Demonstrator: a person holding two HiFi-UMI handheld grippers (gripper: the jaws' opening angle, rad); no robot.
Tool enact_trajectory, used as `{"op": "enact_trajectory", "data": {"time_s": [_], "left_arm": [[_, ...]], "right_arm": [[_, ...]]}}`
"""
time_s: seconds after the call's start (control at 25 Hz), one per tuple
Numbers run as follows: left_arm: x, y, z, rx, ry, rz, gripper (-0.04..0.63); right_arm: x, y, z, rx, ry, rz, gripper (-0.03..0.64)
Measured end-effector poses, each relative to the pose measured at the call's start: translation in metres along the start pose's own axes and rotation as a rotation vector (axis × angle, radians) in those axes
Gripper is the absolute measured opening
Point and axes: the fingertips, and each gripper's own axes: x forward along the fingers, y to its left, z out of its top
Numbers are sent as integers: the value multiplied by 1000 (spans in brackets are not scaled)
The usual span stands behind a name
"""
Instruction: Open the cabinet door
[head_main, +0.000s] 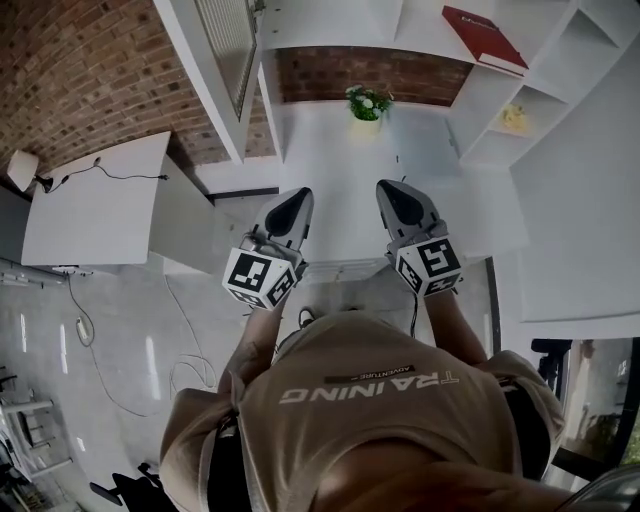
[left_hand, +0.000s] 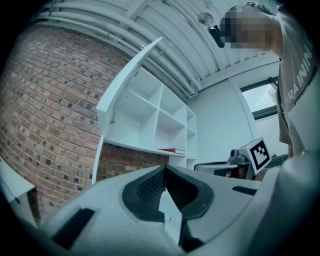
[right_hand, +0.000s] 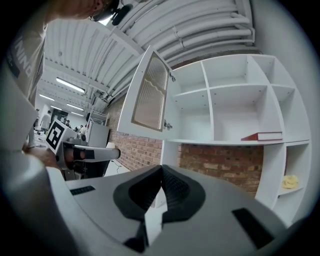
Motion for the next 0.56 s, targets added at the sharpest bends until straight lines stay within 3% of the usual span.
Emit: {"op": "enact_trajectory", "data": {"time_s": [0.28, 0.56], "left_arm": [[-15, 8, -7, -31, 10, 16, 8], [-24, 21, -11, -57, 4, 20, 8]], "right_arm": [[9, 7, -5, 74, 13, 14, 14], [17, 20, -7, 56, 32, 27, 14]]}}
